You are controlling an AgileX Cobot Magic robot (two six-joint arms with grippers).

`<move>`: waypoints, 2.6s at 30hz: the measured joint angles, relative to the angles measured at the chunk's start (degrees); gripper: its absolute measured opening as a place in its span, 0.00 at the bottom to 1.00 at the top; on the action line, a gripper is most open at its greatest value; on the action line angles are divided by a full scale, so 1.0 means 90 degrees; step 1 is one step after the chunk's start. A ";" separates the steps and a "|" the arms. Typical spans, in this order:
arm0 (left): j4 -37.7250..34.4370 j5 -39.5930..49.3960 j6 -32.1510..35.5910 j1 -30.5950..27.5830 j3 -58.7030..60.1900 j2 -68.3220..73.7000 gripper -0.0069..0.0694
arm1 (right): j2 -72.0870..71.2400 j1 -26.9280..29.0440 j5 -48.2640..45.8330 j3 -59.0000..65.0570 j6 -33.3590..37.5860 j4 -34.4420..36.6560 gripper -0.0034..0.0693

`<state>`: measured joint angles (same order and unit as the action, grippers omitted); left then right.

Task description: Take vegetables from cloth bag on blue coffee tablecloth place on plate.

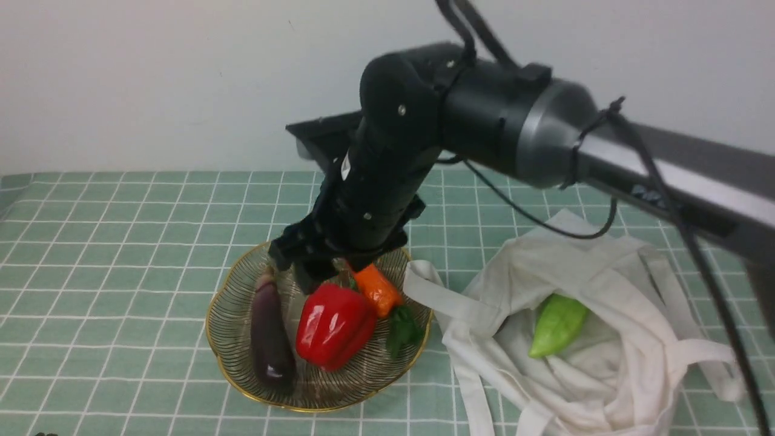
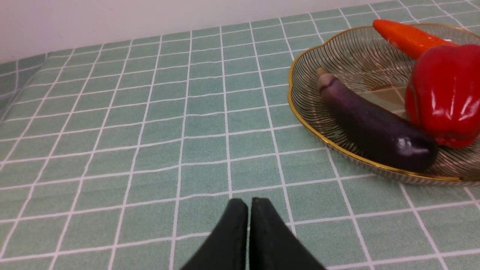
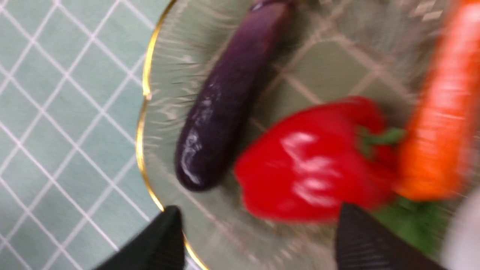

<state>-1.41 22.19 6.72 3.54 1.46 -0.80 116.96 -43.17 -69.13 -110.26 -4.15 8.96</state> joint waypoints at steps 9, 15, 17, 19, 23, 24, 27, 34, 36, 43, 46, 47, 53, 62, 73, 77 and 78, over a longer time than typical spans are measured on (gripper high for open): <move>0.0000 0.0000 0.0000 0.0000 0.0000 0.0000 0.08 | -0.2425 0.0000 -0.0300 -0.0009 -0.1150 -0.2131 0.04; 0.0000 0.0000 0.0000 0.0000 0.0000 0.0000 0.08 | -0.4764 0.0000 -0.0333 0.0487 -0.1334 -0.2547 0.03; 0.0000 0.0000 0.0000 0.0000 0.0000 0.0000 0.08 | -0.5500 0.0000 -0.0253 0.0973 -0.1350 -0.2593 0.03; 0.0000 0.0000 0.0000 0.0000 0.0000 0.0000 0.08 | -0.6703 0.0000 0.0181 0.2002 -0.1353 -0.2701 0.03; 0.0000 0.0000 0.0000 0.0000 0.0000 0.0000 0.08 | -0.8663 0.0000 0.1583 0.4078 -0.1404 -0.2907 0.03; 0.0000 0.0000 0.0000 0.0000 0.0000 0.0000 0.08 | -0.9311 0.0000 0.2114 0.4813 -0.1480 -0.3060 0.03; 0.0000 0.0000 0.0000 0.0000 0.0000 0.0000 0.08 | -1.0398 0.0000 0.2947 0.6130 -0.1721 -0.3310 0.03; 0.0000 0.0000 0.0000 0.0000 0.0000 0.0000 0.08 | -1.2929 0.0000 0.3498 0.8232 -0.2835 -0.4135 0.03; 0.0000 0.0000 0.0000 0.0000 0.0000 0.0000 0.08 | -1.3109 0.0000 0.3540 0.8432 -0.3020 -0.4299 0.03; -0.0001 0.0000 0.0000 0.0000 0.0000 0.0000 0.08 | -1.3109 0.0000 0.3823 0.8663 -0.3181 -0.4022 0.03; -0.0001 0.0000 0.0000 0.0000 0.0000 0.0000 0.08 | -1.3109 0.0000 0.3866 0.8668 -0.3187 -0.3879 0.03; -0.0001 0.0000 0.0000 0.0000 0.0000 0.0000 0.08 | -1.3109 0.0000 0.3901 0.8668 -0.3187 -0.3871 0.03; -0.0001 0.0000 0.0000 0.0000 0.0000 0.0000 0.08 | -1.3109 0.0000 0.4062 0.8701 -0.3079 -0.3504 0.03; -0.0001 0.0000 0.0000 0.0000 0.0000 0.0000 0.08 | -1.3109 0.0000 0.5364 0.9476 0.0386 -0.0681 0.03; -0.0001 0.0000 0.0000 0.0000 0.0000 0.0000 0.08 | -1.3109 0.0812 0.5488 1.0037 0.1868 0.0711 0.03; 0.0004 0.0000 0.0000 0.0000 0.0000 0.0000 0.08 | -1.3109 0.2323 0.5365 1.0431 0.2061 0.0640 0.03; 0.0004 0.0000 0.0000 0.0000 0.0000 0.0000 0.08 | -1.3109 0.2710 0.5316 1.0537 0.2146 0.0582 0.03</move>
<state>-1.38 22.19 6.72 3.54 1.46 -0.80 -1.02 -18.78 -21.29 -15.43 15.16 14.20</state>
